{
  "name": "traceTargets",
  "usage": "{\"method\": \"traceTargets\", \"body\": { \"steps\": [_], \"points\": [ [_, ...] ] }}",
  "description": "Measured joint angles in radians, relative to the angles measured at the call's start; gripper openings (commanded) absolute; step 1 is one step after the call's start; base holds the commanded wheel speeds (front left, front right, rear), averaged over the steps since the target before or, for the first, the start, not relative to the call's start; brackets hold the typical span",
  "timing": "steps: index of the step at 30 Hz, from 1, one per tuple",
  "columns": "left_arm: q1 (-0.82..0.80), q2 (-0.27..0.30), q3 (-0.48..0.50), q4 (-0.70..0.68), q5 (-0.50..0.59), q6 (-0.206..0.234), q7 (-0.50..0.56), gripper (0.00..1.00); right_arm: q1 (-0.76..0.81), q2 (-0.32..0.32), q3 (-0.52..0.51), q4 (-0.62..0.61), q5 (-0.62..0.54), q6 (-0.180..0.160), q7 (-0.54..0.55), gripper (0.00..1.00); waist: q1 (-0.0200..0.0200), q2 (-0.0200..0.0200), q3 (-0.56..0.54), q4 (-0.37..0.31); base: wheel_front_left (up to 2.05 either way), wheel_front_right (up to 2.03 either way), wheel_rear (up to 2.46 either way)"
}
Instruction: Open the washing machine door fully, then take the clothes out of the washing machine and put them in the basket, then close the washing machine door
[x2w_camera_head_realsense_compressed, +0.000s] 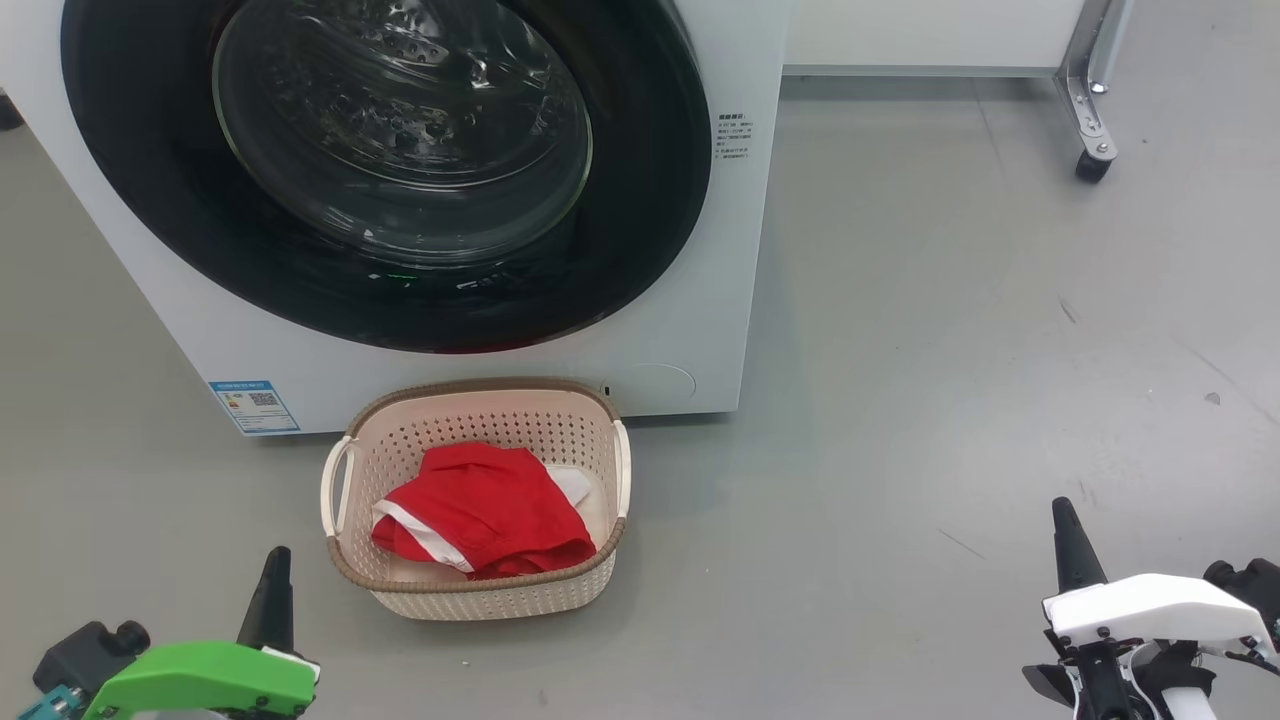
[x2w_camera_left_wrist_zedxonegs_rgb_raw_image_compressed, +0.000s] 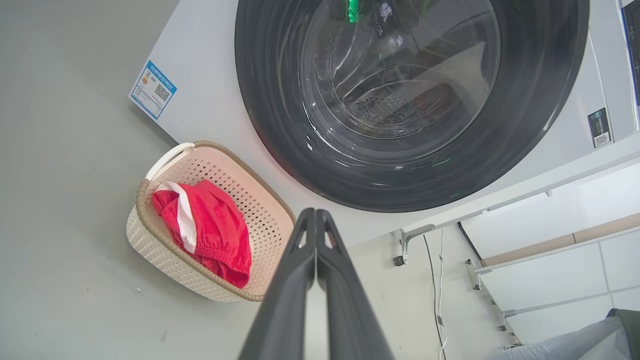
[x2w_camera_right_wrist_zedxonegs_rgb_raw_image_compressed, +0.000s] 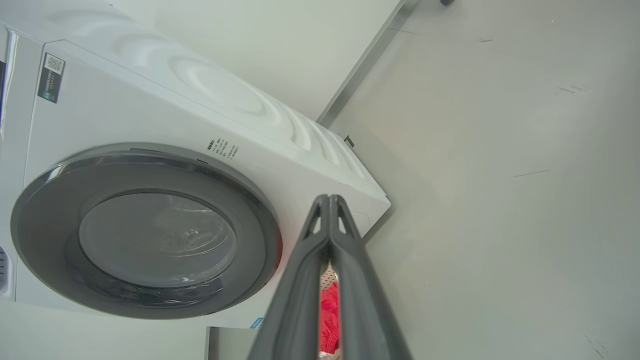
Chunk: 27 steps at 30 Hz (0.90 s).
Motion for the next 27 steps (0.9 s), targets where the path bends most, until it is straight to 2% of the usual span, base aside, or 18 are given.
{"method": "traceTargets", "body": {
  "steps": [27],
  "points": [
    [-0.042,-0.004,0.071,0.035,-0.354,-0.062,0.071,0.00,-0.047,-0.021,-0.072,0.031,0.381,0.054,0.080,0.00,0.0000,0.0000,-0.010,0.009,0.00,0.00,0.00]
  ]
}}
